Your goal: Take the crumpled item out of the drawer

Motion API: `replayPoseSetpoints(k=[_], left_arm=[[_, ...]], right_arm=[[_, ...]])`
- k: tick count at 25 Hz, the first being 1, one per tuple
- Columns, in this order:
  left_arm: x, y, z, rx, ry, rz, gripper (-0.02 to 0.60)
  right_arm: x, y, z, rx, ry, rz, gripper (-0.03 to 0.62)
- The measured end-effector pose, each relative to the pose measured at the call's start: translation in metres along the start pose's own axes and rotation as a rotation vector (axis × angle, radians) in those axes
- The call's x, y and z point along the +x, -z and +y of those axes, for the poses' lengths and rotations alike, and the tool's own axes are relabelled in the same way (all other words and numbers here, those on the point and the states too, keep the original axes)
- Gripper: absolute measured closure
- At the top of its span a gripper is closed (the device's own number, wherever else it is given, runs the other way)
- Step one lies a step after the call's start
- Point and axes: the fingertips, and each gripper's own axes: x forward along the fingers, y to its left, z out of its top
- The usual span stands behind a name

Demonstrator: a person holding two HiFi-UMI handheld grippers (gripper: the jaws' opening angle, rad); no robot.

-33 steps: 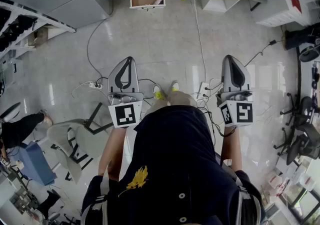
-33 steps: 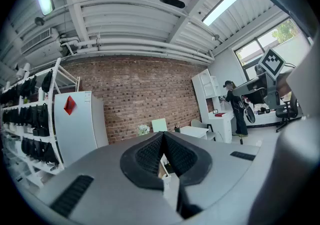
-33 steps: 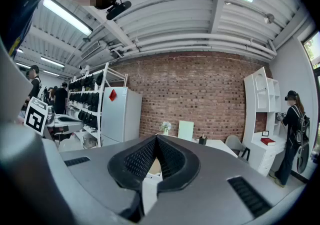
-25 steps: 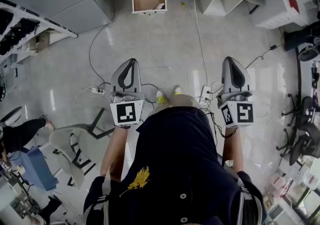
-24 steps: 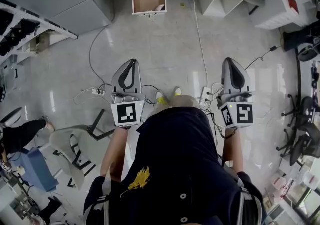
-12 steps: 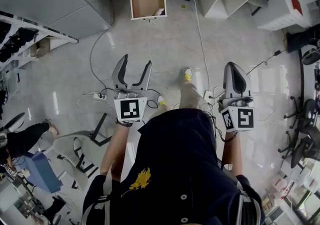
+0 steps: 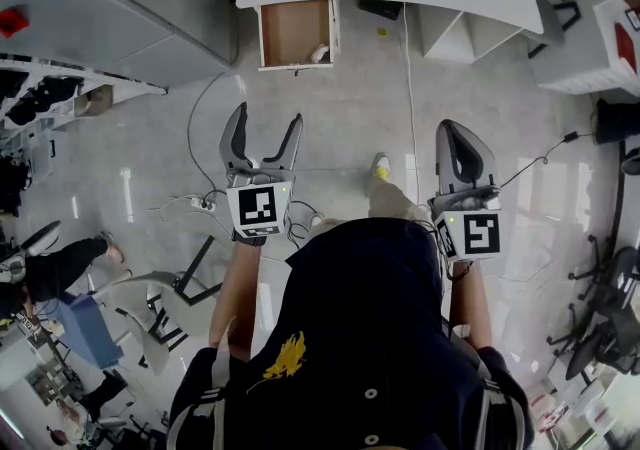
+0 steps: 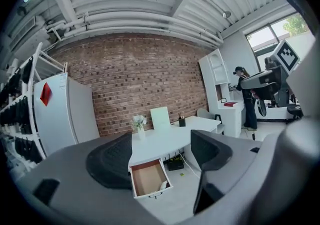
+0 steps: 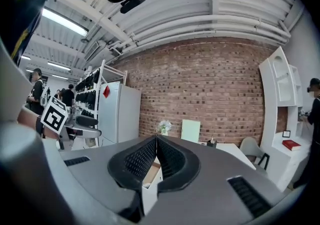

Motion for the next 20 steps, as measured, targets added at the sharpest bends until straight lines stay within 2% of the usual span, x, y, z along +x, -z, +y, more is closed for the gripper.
replayPoseSetpoints(k=[6,12,16,20], left_arm=[[0.09,-0.019,-0.023,0.011,-0.056,0.079,0.213],[0.134,-0.013,-0.015,-0.011,-0.111,0.127,0.213],[0.152,0.009,0.003,-0.034,-0.137,0.172,0.213],[0.179,0.058,0.026,-0.093,-0.133,0.246,0.213]], right_arm=[[0.07,-0.017,-0.07,-0.001,-0.17,-0.021,0.566],[0.139,-0.015,-0.092,0.025,-0.263,-0.019,0.566],[0.174,-0.002,-0.086,0.03,-0.316,0.022,0.566],[0.21,-0.002,-0.086,0.033,-0.329,0.037,0.566]])
